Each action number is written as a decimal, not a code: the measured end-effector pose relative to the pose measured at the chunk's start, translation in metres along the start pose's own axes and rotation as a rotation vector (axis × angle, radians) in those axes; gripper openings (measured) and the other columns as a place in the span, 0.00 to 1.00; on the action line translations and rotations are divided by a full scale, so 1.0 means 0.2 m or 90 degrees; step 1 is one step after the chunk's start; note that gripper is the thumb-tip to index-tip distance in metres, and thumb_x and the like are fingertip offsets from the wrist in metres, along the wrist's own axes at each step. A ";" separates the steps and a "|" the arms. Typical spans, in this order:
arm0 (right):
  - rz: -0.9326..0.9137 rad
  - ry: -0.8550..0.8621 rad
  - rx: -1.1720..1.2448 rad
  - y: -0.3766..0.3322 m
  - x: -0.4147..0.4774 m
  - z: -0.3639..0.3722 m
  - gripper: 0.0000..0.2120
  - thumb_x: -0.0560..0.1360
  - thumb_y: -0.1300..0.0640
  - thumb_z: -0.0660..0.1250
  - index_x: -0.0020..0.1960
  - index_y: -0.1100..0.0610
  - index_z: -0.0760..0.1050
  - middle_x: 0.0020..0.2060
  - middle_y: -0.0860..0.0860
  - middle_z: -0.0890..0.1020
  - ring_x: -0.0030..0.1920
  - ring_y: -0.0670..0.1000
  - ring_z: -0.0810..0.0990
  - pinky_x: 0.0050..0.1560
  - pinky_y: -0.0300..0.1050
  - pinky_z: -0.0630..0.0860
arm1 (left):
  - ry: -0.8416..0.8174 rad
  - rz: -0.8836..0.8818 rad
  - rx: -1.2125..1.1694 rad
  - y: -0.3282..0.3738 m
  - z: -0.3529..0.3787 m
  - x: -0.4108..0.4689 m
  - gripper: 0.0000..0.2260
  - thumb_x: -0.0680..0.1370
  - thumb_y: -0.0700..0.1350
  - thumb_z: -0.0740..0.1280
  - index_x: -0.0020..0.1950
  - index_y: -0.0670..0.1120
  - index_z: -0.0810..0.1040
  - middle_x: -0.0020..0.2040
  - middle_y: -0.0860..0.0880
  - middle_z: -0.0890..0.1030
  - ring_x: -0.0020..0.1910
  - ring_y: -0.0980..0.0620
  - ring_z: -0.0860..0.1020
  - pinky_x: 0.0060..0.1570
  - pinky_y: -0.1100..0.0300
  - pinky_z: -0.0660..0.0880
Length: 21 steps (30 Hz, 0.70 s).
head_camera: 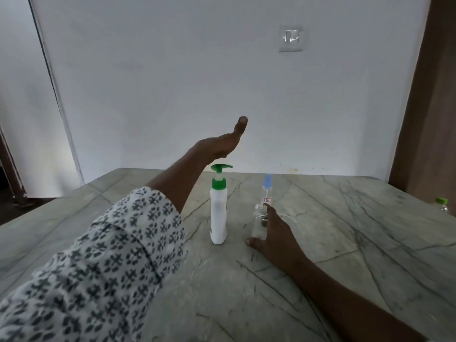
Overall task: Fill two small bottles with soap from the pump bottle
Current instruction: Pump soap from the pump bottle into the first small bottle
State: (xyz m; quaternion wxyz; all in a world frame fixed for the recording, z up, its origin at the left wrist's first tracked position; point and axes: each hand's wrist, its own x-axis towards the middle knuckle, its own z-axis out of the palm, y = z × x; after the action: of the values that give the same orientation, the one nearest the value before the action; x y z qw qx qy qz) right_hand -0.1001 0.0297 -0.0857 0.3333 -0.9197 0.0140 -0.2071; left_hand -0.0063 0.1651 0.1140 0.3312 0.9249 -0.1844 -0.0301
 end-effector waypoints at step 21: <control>-0.017 0.091 0.084 -0.21 0.13 -0.12 0.28 0.70 0.48 0.75 0.65 0.54 0.69 0.49 0.45 0.77 0.48 0.45 0.75 0.48 0.35 0.70 | -0.031 -0.068 -0.008 -0.05 0.09 0.05 0.42 0.75 0.70 0.35 0.78 0.43 0.56 0.75 0.40 0.64 0.72 0.39 0.64 0.73 0.44 0.58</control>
State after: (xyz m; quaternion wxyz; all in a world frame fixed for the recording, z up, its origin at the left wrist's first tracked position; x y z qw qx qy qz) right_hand -0.0901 0.0437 -0.0322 0.3885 -0.8788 0.0115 -0.2768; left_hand 0.0030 0.1568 0.0942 0.3305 0.9302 -0.1426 -0.0718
